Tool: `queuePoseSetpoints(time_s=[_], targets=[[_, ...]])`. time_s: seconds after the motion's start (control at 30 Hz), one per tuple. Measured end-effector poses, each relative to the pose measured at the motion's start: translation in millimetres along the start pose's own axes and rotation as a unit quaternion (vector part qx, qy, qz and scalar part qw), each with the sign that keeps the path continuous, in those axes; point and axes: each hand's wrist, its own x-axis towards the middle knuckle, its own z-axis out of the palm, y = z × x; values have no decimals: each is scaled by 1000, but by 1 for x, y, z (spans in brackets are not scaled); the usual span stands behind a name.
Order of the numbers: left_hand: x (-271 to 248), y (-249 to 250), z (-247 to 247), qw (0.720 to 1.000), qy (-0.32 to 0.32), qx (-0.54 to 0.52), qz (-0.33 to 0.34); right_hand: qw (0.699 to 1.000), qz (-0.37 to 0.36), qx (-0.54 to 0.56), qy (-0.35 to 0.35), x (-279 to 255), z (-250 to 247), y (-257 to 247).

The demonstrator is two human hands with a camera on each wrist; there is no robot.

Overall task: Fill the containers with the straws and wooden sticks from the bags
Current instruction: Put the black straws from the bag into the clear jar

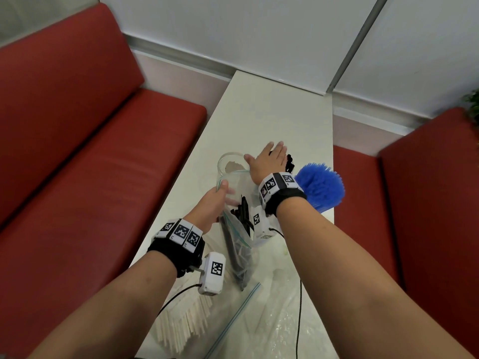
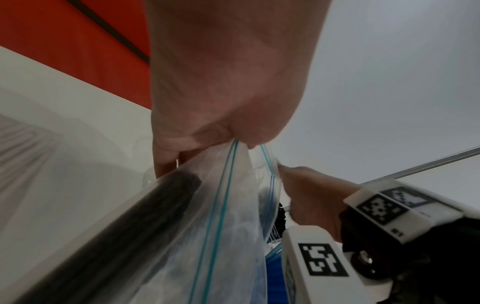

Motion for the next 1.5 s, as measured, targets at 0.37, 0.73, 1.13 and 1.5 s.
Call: queuePoseSetpoints(time_s=[0.37, 0.73, 1.13, 1.5], targets=[[-7, -2, -5, 996, -69, -1, -53, 975, -59, 213, -22, -64, -38, 4], [-31, -16, 12, 993, -96, -52, -44, 932, 13, 342, -116, -153, 84, 61], [-49, -15, 3, 998, -50, -28, -13, 917, -37, 396, -36, -175, 46, 51], [-50, -19, -1, 998, -52, -22, -24, 883, -57, 461, -73, -167, 19, 50]])
